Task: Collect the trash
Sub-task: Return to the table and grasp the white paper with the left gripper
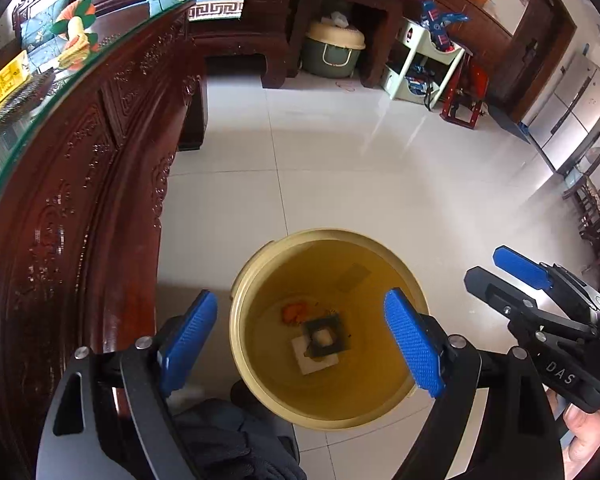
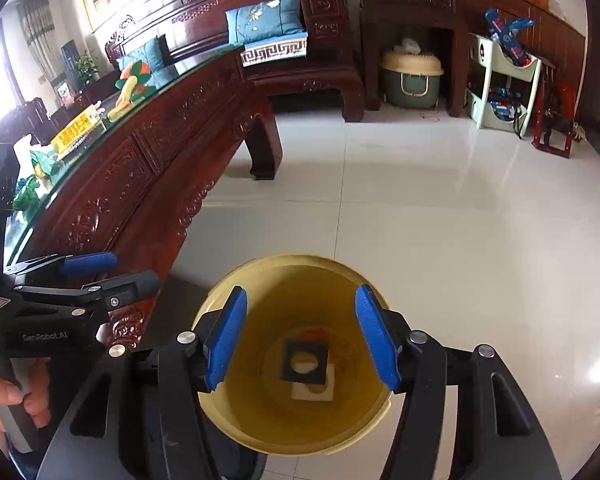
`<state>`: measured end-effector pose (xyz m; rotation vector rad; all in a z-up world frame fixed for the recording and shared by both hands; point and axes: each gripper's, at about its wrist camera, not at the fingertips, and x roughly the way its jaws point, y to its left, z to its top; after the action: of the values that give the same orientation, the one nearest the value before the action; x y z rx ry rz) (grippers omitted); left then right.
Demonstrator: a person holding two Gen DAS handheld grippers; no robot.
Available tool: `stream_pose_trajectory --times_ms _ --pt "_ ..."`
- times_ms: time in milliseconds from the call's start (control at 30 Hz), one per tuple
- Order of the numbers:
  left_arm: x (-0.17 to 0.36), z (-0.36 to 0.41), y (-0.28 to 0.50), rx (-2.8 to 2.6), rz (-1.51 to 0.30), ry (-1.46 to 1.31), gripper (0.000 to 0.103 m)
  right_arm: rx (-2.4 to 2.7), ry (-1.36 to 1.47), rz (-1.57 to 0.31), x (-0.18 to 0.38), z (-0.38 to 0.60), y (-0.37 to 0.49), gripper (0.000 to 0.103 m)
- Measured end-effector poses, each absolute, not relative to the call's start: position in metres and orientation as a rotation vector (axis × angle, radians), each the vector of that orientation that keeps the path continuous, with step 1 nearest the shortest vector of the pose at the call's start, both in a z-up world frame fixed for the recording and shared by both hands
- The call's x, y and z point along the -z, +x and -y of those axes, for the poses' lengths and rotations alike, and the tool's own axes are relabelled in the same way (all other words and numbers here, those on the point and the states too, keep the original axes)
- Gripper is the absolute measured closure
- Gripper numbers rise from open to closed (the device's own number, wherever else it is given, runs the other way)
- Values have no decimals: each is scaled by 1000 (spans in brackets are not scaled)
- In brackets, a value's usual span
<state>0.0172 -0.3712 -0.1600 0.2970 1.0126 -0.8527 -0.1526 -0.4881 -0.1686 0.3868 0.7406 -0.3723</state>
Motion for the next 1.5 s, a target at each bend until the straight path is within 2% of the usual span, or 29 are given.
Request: stream_pose_trajectory --times_ms 133,233,367,433,700,933,1133,1167,1233,1300,1367,1400,1467,1500 --pt "137 355 11 867 -980 272 18 324 379 -640 149 478 -163 46" --pt "102 324 3 857 -872 242 15 270 350 -523 126 465 -171 33" --pt "55 264 4 720 -717 192 6 183 298 -395 96 434 -165 15" --pt "38 231 6 624 -662 180 4 125 268 -351 83 414 -155 9" --pt "29 132 54 218 -647 122 4 -150 154 -281 44 314 -104 8" --pt "54 128 100 138 -697 212 4 -234 55 -296 40 267 -82 8" --pt "70 138 126 138 -746 235 4 -232 93 -325 45 265 -69 8" --pt "71 137 130 143 -760 226 7 -227 106 -328 46 269 -67 8" --pt "74 136 137 142 -778 211 18 -222 125 -331 48 273 -61 8" --pt "79 132 144 156 -818 182 33 -227 144 -330 49 276 -57 8" --pt "82 126 150 171 -842 153 43 -227 152 -325 50 278 -55 8" --pt "80 123 150 173 -832 153 52 -228 154 -324 50 278 -53 8" --pt "77 115 151 205 -843 114 60 -229 154 -329 52 278 -49 8" --pt "76 112 151 215 -843 103 75 -228 155 -337 53 278 -46 8"
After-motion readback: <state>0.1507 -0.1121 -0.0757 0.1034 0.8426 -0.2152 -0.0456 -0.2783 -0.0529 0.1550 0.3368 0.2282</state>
